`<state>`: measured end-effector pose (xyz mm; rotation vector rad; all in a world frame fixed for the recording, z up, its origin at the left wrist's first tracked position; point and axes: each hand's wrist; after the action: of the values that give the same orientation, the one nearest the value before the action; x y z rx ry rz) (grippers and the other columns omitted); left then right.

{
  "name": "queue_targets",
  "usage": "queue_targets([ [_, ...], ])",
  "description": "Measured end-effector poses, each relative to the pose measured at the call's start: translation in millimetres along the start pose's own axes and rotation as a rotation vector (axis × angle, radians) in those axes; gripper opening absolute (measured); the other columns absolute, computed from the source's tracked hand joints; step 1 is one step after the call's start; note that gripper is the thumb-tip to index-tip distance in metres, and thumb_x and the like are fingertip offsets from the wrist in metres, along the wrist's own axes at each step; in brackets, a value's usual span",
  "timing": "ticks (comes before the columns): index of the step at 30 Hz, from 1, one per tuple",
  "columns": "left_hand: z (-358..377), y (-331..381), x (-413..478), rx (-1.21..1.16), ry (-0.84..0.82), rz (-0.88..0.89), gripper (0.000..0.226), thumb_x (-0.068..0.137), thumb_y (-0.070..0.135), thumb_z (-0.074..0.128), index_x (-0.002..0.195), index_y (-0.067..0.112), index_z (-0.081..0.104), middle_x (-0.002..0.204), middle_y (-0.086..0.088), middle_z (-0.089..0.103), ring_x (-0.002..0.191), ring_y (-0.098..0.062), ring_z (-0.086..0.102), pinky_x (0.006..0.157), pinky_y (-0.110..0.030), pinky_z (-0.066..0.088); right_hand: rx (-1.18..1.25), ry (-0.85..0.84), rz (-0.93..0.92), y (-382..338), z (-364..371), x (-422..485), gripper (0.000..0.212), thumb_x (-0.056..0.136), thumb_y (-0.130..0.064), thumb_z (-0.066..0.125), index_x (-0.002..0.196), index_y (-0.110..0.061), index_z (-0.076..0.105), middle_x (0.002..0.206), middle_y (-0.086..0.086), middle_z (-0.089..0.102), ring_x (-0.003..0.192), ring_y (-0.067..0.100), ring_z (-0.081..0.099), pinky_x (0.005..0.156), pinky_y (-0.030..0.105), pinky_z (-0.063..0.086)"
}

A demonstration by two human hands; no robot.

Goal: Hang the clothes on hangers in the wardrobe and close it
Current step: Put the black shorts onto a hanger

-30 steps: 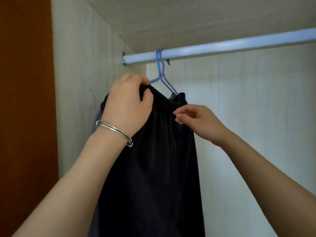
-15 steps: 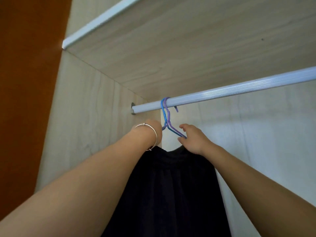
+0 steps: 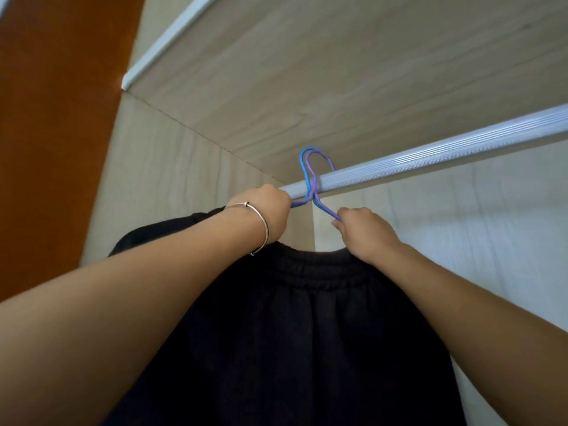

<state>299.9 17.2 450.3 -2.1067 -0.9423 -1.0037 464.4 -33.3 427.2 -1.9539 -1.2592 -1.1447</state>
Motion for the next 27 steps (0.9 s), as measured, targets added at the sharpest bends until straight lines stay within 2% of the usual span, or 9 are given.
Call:
queue_targets([
  [4, -11.6, -4.1, 5.6, 0.015, -0.023, 0.019, 0.028, 0.095, 0.014, 0.040, 0.118, 0.004, 0.054, 0.123, -0.017, 0.056, 0.111, -0.034, 0.056, 0.083, -0.035, 0.044, 0.040, -0.017, -0.032, -1.4, -5.5, 8.1, 0.034, 0.100, -0.026, 0.033, 0.109, 0.001, 0.053, 0.111, 0.023, 0.059, 0.099, 0.040, 0.057, 0.073, 0.037, 0.042],
  [7, -13.8, -9.6, -1.1, 0.035, -0.022, 0.036, 0.025, 0.095, 0.013, 0.041, 0.113, 0.004, 0.055, 0.119, -0.018, 0.058, 0.106, -0.035, 0.058, 0.072, -0.033, 0.039, 0.082, 0.015, -0.063, -5.4, -3.9, 3.3, 0.031, 0.100, -0.023, 0.033, 0.106, 0.000, 0.053, 0.109, 0.021, 0.060, 0.097, 0.039, 0.057, 0.074, 0.039, 0.044],
  [10, -18.0, -16.8, -15.2, -0.028, -0.058, 0.020, 0.024, 0.094, 0.016, 0.042, 0.110, 0.006, 0.056, 0.113, -0.017, 0.061, 0.100, -0.034, 0.058, 0.075, -0.034, 0.042, 0.122, 0.031, -0.087, -14.2, -1.7, -10.2, 0.029, 0.099, -0.022, 0.033, 0.107, -0.001, 0.052, 0.108, 0.020, 0.062, 0.095, 0.039, 0.058, 0.077, 0.041, 0.048],
  [12, -29.0, -20.4, -30.9, -0.119, -0.124, -0.011, 0.016, 0.092, 0.019, 0.046, 0.099, 0.010, 0.057, 0.089, -0.010, 0.062, 0.074, -0.025, 0.056, 0.066, -0.029, 0.043, 0.058, 0.010, -0.120, -21.7, -2.7, -22.7, 0.031, 0.100, -0.027, 0.031, 0.108, -0.004, 0.051, 0.108, 0.017, 0.063, 0.096, 0.037, 0.057, 0.079, 0.040, 0.045],
  [14, -39.9, -24.0, -51.3, -0.299, -0.263, -0.060, 0.015, 0.091, 0.025, 0.050, 0.089, 0.010, 0.053, 0.064, -0.002, 0.047, 0.051, -0.015, 0.044, 0.049, -0.022, 0.036, -0.028, -0.020, -0.181, -30.1, -6.0, -36.4, 0.035, 0.100, -0.033, 0.029, 0.106, -0.009, 0.053, 0.103, 0.015, 0.064, 0.097, 0.035, 0.056, 0.077, 0.037, 0.038],
  [18, -46.8, -38.5, -103.2, -0.889, -0.685, -0.238, 0.031, 0.095, 0.035, 0.043, 0.078, 0.012, 0.054, 0.056, 0.001, 0.030, 0.026, -0.005, 0.032, 0.031, -0.009, 0.025, 0.142, -0.199, -0.265, -49.3, -14.4, -63.6, 0.031, 0.094, -0.041, 0.043, 0.079, -0.017, 0.055, 0.086, 0.009, 0.064, 0.086, 0.030, 0.059, 0.071, 0.035, 0.041],
  [21, -45.5, -49.0, -140.2, -1.030, -0.782, -0.316, 0.035, 0.095, 0.037, 0.041, 0.070, 0.013, 0.044, 0.055, 0.002, 0.028, 0.024, -0.003, 0.029, 0.030, -0.008, 0.024, 0.374, -0.304, -0.362, -66.2, -16.2, -80.7, 0.034, 0.084, -0.042, 0.060, 0.063, -0.018, 0.048, 0.076, -0.003, 0.063, 0.079, 0.022, 0.061, 0.074, 0.035, 0.048],
  [24, -52.7, -63.5, -172.6, -1.055, -0.763, -0.378, 0.039, 0.093, 0.044, 0.040, 0.067, 0.014, 0.040, 0.052, 0.003, 0.030, 0.026, -0.003, 0.028, 0.030, -0.008, 0.024, 0.478, -0.257, -0.475, -93.3, -20.7, -101.0, 0.023, 0.077, -0.042, 0.068, 0.075, -0.026, 0.052, 0.077, -0.012, 0.047, 0.075, 0.009, 0.050, 0.074, 0.029, 0.044],
  [27, -70.1, -89.2, -205.2, -1.094, -0.756, -0.467, 0.043, 0.094, 0.045, 0.035, 0.065, 0.015, 0.041, 0.040, 0.006, 0.033, 0.025, -0.005, 0.028, 0.030, -0.009, 0.024, 0.598, -0.180, -0.479, -125.7, -31.9, -125.7, 0.028, 0.073, -0.043, 0.071, 0.083, -0.021, 0.059, 0.072, -0.012, 0.043, 0.065, 0.001, 0.043, 0.064, 0.023, 0.038],
])
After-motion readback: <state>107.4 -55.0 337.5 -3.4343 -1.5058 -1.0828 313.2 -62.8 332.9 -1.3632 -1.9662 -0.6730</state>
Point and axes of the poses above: each hand's wrist, its own x-axis towards the middle knuckle, its own z-axis out of the palm, y = z × x
